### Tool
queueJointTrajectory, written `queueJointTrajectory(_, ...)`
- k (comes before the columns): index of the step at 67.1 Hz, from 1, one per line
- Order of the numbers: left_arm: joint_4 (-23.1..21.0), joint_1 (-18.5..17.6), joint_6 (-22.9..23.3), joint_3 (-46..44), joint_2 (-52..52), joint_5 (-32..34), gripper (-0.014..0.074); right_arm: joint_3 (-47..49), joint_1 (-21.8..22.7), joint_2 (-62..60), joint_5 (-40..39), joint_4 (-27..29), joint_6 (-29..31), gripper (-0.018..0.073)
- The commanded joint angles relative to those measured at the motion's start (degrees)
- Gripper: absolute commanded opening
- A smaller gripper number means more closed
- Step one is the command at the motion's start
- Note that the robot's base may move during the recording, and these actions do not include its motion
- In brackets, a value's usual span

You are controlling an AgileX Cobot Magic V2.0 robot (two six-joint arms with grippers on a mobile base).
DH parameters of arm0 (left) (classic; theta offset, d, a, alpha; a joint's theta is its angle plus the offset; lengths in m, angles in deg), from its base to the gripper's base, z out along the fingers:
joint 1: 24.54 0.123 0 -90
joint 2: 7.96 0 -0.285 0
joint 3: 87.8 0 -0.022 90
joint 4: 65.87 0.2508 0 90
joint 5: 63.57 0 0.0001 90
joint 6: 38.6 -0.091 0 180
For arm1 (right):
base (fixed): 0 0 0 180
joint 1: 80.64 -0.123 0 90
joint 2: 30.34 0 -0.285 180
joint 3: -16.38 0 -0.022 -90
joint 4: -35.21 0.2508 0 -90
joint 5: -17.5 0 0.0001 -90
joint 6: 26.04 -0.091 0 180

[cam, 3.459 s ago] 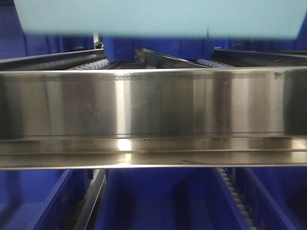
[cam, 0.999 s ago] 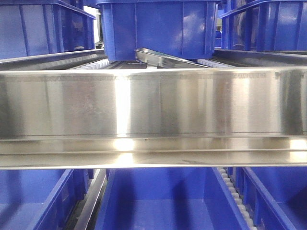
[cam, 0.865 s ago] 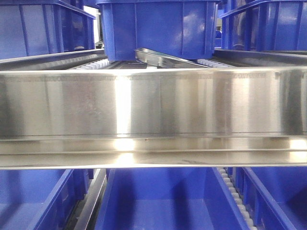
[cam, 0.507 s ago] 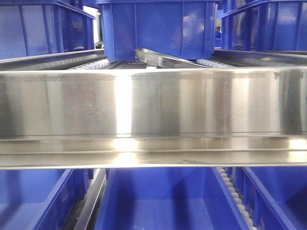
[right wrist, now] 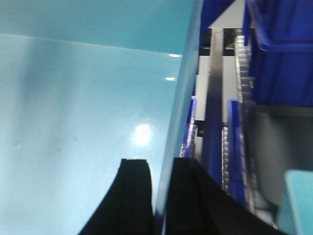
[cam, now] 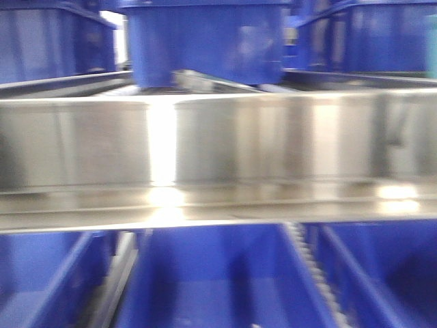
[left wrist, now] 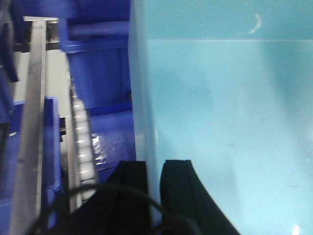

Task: Move two blue bins to right shelf middle
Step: 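Drive the base away from the shelf while holding the bin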

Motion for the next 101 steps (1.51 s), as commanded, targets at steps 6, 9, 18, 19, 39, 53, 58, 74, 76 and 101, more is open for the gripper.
queueJointTrajectory(6,-1.14,-0.14,-0.49,-0.58,-0.67,3.83,-0.0111,0.62,0.19,-1.04,-2.63,0.04,1.08,-0.0151)
queueJointTrajectory(9,-1.14,-0.14,-0.49,-0.58,-0.67,3.83,-0.0111,0.62,0.19,-1.04,-2.63,0.04,1.08,-0.0151)
queueJointTrajectory(18,-1.01,-0.14,-0.49,-0.58,-0.67,3.82,-0.0111,0.62,0.19,-1.04,-2.63,0.04,1.08,-0.0151)
queueJointTrajectory(19,-0.86,-0.14,-0.49,-0.58,-0.67,3.82,-0.0111,0.62,0.19,-1.04,-2.63,0.04,1.08,-0.0151)
queueJointTrajectory(39,-0.05,-0.14,-0.49,-0.58,-0.67,3.82,-0.0111,0.62,0.19,-1.04,-2.63,0.04,1.08,-0.0151)
queueJointTrajectory(53,-0.05,-0.14,-0.49,-0.58,-0.67,3.82,-0.0111,0.62,0.19,-1.04,-2.63,0.04,1.08,-0.0151)
queueJointTrajectory(58,-0.05,-0.14,-0.49,-0.58,-0.67,3.82,-0.0111,0.62,0.19,-1.04,-2.63,0.04,1.08,-0.0151)
queueJointTrajectory(74,-0.05,-0.14,-0.49,-0.58,-0.67,3.82,-0.0111,0.62,0.19,-1.04,-2.63,0.04,1.08,-0.0151)
queueJointTrajectory(76,-0.05,-0.14,-0.49,-0.58,-0.67,3.82,-0.0111,0.62,0.19,-1.04,-2.63,0.04,1.08,-0.0151)
queueJointTrajectory(101,0.08,-0.14,-0.49,-0.58,-0.67,3.82,-0.0111,0.62,0.19,-1.04,-2.63,0.04,1.08,-0.0151)
